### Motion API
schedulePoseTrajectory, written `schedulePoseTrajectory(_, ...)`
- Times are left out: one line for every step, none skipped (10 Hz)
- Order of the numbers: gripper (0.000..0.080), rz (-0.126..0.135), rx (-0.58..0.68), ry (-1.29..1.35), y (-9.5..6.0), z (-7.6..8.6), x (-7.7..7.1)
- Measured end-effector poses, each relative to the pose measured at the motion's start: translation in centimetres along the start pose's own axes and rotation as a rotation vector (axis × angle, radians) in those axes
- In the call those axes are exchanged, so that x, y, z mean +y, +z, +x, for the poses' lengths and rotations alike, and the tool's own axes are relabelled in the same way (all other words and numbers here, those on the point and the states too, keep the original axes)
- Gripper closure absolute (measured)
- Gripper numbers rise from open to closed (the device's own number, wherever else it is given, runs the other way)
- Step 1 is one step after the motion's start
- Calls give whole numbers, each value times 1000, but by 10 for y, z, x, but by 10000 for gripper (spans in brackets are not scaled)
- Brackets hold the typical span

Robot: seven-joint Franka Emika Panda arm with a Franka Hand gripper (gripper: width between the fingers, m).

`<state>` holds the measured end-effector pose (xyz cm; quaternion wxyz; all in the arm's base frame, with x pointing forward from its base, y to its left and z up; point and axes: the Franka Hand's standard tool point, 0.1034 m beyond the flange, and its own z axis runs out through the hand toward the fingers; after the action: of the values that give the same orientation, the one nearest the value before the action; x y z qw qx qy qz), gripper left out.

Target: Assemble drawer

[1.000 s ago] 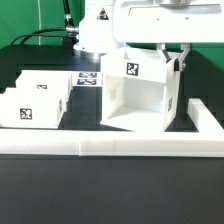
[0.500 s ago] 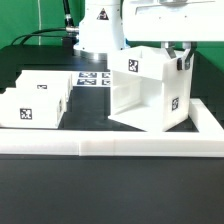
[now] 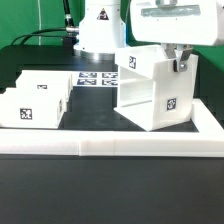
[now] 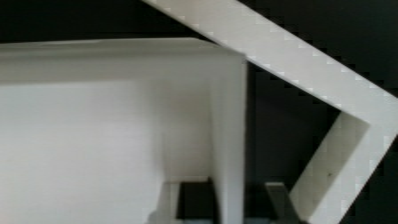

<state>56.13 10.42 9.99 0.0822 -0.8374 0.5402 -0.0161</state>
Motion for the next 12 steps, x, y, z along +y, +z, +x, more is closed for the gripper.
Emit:
schedulePoseTrajectory(758, 2, -5, 49, 0, 0, 0)
schedulePoseTrajectory(757, 4, -10, 115, 0, 0, 1)
schedulePoseTrajectory(757, 4, -12, 168, 0, 1, 1)
schedulePoseTrajectory(757, -1, -26, 272, 1, 0, 3)
schedulePoseTrajectory(757, -4, -44, 419, 2, 1, 3)
schedulePoseTrajectory(757, 8, -51, 493, 3, 5, -2)
schedulePoseTrajectory(757, 14, -51, 513, 3, 9, -6)
schedulePoseTrajectory(757, 19, -51, 516, 4, 12, -12)
schedulePoseTrajectory(757, 26, -50, 511, 4, 15, -18)
schedulePoseTrajectory(757, 26, -54, 510, 5, 17, -25)
schedulePoseTrajectory(757, 30, -54, 504, 6, 20, -35)
schedulePoseTrajectory(757, 38, -51, 497, 6, 23, -42)
